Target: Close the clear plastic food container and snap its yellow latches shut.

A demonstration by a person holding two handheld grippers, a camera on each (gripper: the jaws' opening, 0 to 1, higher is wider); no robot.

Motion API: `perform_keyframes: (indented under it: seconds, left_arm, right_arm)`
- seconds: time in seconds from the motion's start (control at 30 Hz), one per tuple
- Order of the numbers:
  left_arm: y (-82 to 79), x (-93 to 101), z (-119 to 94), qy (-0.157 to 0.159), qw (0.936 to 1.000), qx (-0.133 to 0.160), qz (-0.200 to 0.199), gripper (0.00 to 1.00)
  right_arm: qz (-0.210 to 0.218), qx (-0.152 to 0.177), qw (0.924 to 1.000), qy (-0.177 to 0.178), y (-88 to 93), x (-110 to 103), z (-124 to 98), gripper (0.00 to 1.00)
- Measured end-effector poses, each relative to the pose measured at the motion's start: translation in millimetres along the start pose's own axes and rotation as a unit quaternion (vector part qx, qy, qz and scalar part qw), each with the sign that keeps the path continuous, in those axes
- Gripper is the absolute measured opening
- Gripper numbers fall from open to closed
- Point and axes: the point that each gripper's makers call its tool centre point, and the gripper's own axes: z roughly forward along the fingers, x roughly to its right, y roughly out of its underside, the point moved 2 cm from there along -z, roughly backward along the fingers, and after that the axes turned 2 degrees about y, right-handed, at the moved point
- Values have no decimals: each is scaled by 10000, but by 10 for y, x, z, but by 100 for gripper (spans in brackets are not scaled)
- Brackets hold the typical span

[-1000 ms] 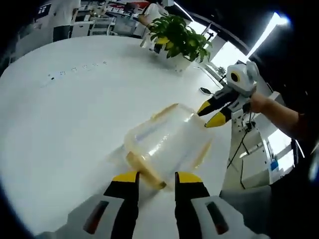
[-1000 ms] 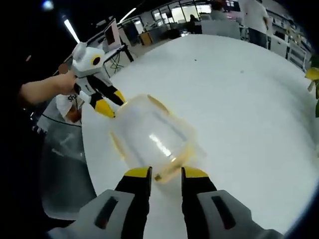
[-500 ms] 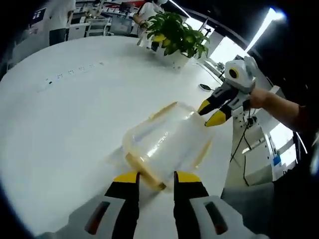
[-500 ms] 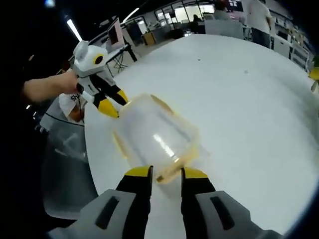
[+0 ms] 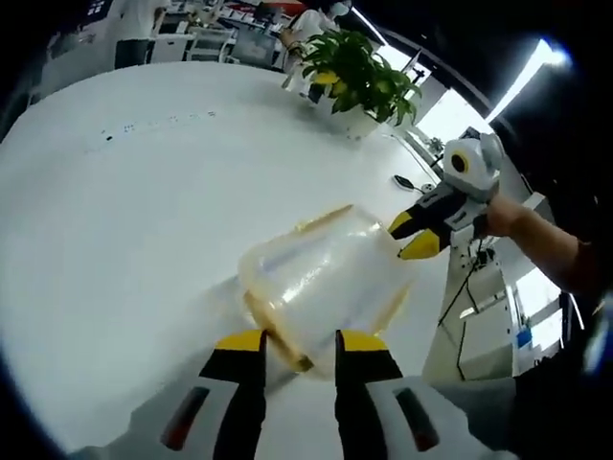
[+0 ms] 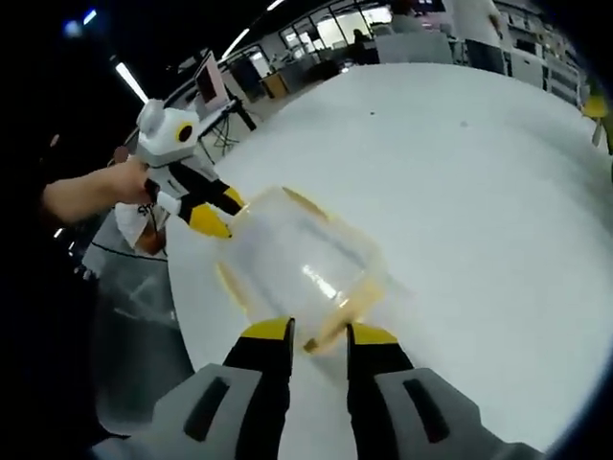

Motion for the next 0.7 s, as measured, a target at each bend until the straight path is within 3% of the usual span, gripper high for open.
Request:
perform_keyframes:
  seconds: [0.1,0.23,0.33,0.43,0.5,0.6,0.63,0.67,0.7]
  left_arm:
    - [12,35,3,-73,9999,64,56,22]
    - [17,45,-10,-112,9998,117,86,23]
    - [-33,26,-31,-366,9973,217,600,24]
    - [-50,66,-53,-586,9920,264,1082,25]
    - [-75,86,-72,-765,9852,254,1512,26]
    - [-157,124,-107,-1169,9617,255,2466,26]
    - [-160,161,-95,-1133,9569,252,2662,21]
    - [-170,206,-80,-1143,9409,161,3183,15]
    - [-167,238,-70,-1193,9325,141,3406,12]
  right_arm:
    - [45,10,9999,97,4,-26,-1,19]
    - [-240,-96,9994,250,-18,-33,-3,19]
    - [-480,-160,9982,327,-31,-32,-6,20]
    - [-985,-219,9935,534,-40,-37,-23,20]
    - [-1204,-256,9903,641,-40,-48,-31,21]
    - [-1748,-366,9806,814,-56,-53,-42,21]
    - [-2112,-423,9725,882,-68,-68,-44,21]
    - [-2442,-460,9641,937,-79,-81,-46,20]
    - [-2866,-550,9525,870,-70,-128,-24,18]
